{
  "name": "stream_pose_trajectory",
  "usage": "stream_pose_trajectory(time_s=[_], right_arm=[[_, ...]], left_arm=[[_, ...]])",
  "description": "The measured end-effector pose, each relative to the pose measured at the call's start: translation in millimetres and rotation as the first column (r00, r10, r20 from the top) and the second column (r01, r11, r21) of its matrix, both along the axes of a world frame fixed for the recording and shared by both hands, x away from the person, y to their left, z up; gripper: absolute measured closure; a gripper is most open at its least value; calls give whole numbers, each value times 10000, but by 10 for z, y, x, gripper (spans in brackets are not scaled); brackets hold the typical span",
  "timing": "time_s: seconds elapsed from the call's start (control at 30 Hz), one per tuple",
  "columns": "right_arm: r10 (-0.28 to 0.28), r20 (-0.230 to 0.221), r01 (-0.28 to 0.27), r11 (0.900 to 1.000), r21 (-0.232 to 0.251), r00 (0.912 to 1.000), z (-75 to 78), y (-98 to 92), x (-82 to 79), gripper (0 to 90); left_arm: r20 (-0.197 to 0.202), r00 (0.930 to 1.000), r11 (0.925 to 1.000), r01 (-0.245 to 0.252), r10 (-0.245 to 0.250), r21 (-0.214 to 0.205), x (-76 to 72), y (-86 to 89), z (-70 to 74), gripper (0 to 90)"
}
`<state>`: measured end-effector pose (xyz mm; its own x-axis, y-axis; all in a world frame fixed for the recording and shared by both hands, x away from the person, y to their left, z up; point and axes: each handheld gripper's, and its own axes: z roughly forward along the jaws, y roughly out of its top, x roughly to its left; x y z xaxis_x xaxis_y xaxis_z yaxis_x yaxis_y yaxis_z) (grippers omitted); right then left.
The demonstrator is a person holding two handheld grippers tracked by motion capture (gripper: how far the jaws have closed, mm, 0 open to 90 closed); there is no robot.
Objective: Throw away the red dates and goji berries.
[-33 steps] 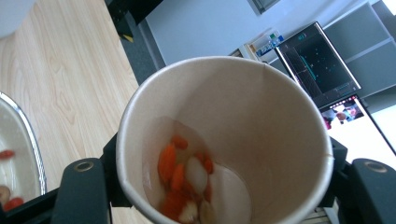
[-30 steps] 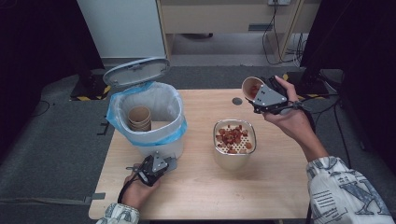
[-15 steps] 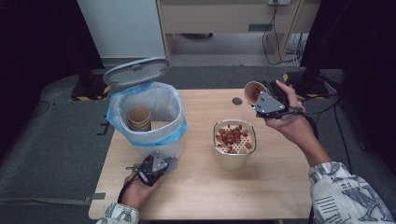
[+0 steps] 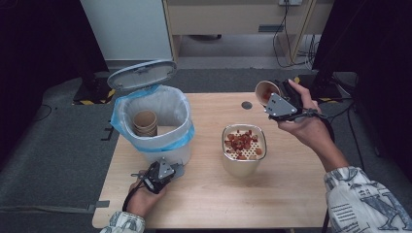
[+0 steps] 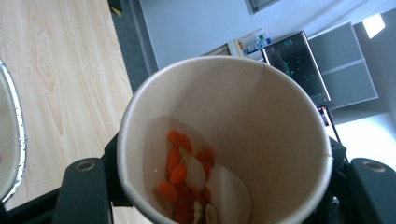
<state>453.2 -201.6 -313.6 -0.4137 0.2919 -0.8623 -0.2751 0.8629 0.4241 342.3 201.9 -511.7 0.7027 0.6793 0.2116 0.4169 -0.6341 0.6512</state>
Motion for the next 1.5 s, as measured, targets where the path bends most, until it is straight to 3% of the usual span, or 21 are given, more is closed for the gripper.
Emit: stream_pose_trajectory(time_s=[0.13,0.5,0.73,1.13,1.5], right_arm=[[-6,109,6,10000,10,9999,79,-5,-10,319],[112,563,-73,9975,-696,9983,251,62,-64,333],[170,607,-101,9936,-1127,9980,247,92,-84,342],[244,712,-139,9894,-1446,9972,241,106,-108,345],[297,1014,-89,9797,-2001,9944,228,132,-147,344]], left_arm=[[14,10000,10000,0,0,-3,-1,-2,-1,899],[11,10000,10000,-3,3,-6,-1,-2,-1,899],[11,10000,10000,-6,6,-10,-1,-2,-1,899],[19,10000,10000,-10,10,-1,-2,-3,-1,899],[21,10000,10000,-10,10,3,-2,-4,-1,899]])
